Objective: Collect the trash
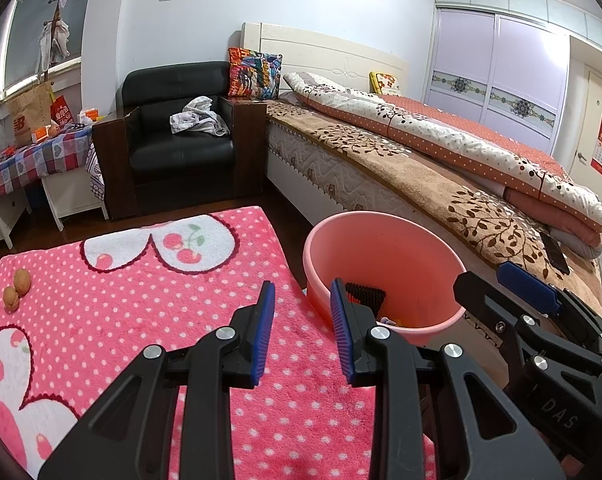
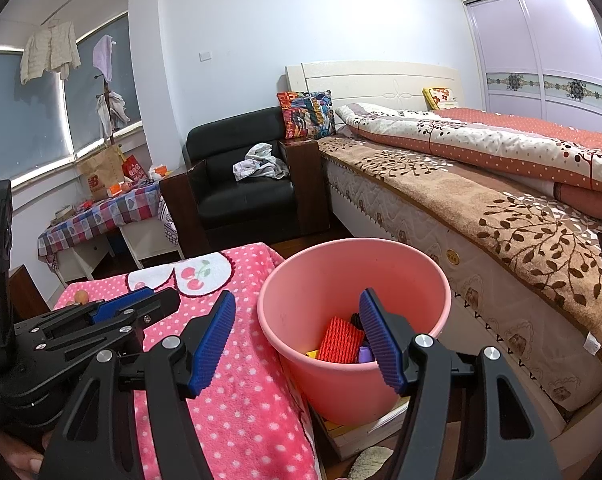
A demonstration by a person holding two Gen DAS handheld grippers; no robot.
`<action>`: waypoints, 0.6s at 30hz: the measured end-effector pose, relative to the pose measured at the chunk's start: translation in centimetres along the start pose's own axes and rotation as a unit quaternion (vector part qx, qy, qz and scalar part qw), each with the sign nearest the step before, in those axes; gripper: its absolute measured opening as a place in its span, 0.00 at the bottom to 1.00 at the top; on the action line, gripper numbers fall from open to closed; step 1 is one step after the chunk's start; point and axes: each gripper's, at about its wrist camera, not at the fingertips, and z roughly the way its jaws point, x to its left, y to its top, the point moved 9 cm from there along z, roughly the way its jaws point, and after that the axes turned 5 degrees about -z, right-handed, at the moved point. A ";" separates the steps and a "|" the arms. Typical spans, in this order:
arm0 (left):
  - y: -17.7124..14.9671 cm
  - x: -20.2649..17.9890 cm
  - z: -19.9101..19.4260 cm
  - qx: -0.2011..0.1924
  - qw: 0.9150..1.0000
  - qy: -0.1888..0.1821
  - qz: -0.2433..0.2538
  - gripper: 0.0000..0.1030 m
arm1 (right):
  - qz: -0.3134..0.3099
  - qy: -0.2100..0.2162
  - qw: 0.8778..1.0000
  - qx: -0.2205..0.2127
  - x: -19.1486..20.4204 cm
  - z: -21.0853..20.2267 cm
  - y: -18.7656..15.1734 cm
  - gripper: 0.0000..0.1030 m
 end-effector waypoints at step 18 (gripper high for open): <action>-0.2 0.4 0.1 0.005 1.000 -0.002 0.007 0.28 | 0.002 0.001 1.000 0.002 -0.2 0.2 -0.4 0.62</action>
